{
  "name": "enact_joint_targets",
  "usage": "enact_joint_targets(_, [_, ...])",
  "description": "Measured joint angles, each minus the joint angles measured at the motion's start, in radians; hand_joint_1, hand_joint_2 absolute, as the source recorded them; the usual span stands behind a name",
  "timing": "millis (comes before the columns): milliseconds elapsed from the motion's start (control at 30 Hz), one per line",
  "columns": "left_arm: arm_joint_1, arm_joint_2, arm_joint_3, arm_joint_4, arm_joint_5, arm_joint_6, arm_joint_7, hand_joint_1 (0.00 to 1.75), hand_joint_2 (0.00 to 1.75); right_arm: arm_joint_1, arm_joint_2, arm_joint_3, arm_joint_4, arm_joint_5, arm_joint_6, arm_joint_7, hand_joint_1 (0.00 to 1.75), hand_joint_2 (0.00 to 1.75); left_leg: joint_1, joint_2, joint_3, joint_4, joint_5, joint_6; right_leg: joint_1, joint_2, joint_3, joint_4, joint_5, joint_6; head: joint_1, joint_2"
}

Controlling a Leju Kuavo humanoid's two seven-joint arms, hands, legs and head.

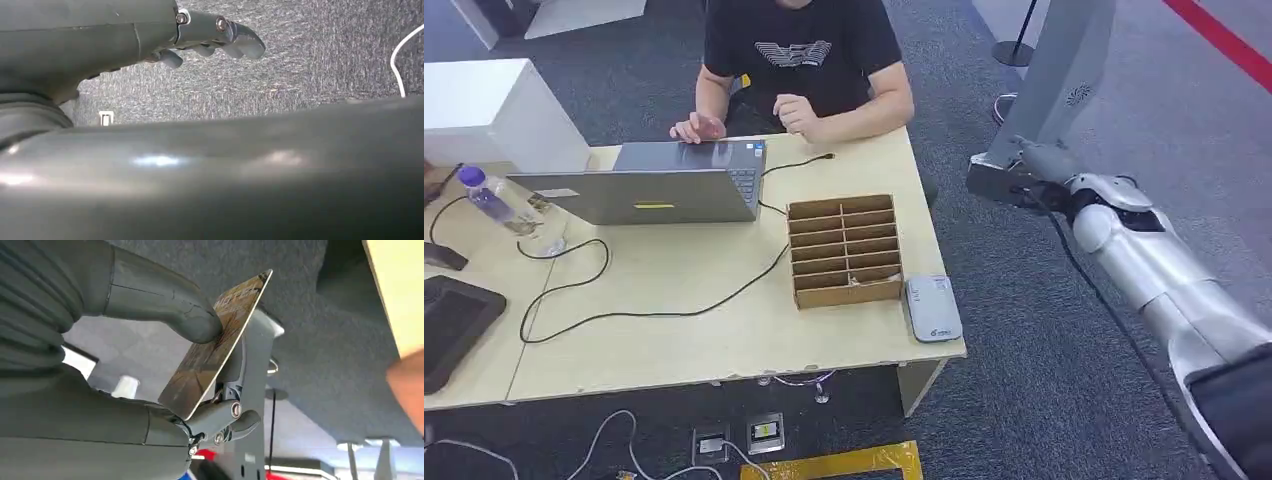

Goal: Pass the card to the sensor for recognition and then transmit it.

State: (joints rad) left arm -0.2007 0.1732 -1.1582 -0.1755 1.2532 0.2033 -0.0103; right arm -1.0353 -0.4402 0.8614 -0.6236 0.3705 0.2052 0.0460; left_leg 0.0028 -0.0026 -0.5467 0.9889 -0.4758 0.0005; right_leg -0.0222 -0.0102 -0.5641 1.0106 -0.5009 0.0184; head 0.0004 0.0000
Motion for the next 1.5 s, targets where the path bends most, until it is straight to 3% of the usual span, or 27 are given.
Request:
enact_joint_targets(600, [0.004,0.004,-0.001,0.0,-0.009,0.004,-0.003,0.0,0.0,0.194,-0.145,-0.05,-0.202,-0.118,0.002,0.085,1.75,1.75,0.0,0.0,-0.001,0.0,0.0,0.0,0.0,0.0,0.0,0.0,0.0,0.0,0.0,0.0])
enact_joint_targets(1000, [0.004,0.011,-0.001,0.0,-0.026,0.002,-0.011,0.0,0.0,0.354,-0.243,-0.032,-0.443,-0.271,-0.053,0.2,1.75,1.75,0.0,0.0,-0.001,0.0,-0.001,0.0,0.0,0.0,-0.001,0.0,0.0,0.0,0.0,0.0])
enact_joint_targets(1300, [0.005,0.01,-0.001,0.0,-0.027,0.008,-0.014,0.0,0.0,0.404,-0.251,-0.009,-0.545,-0.285,-0.089,0.202,1.75,1.75,0.0,0.0,-0.001,0.0,-0.001,-0.001,0.0,0.0,0.0,0.0,0.0,0.0,0.0,0.0])
enact_joint_targets(1500, [0.005,0.005,-0.001,0.0,-0.027,0.013,-0.014,0.0,0.0,0.424,-0.225,0.009,-0.575,-0.265,-0.102,0.187,1.75,1.75,0.0,0.0,-0.002,0.0,-0.001,-0.001,0.0,0.0,-0.001,0.0,0.0,0.0,0.0,0.0])
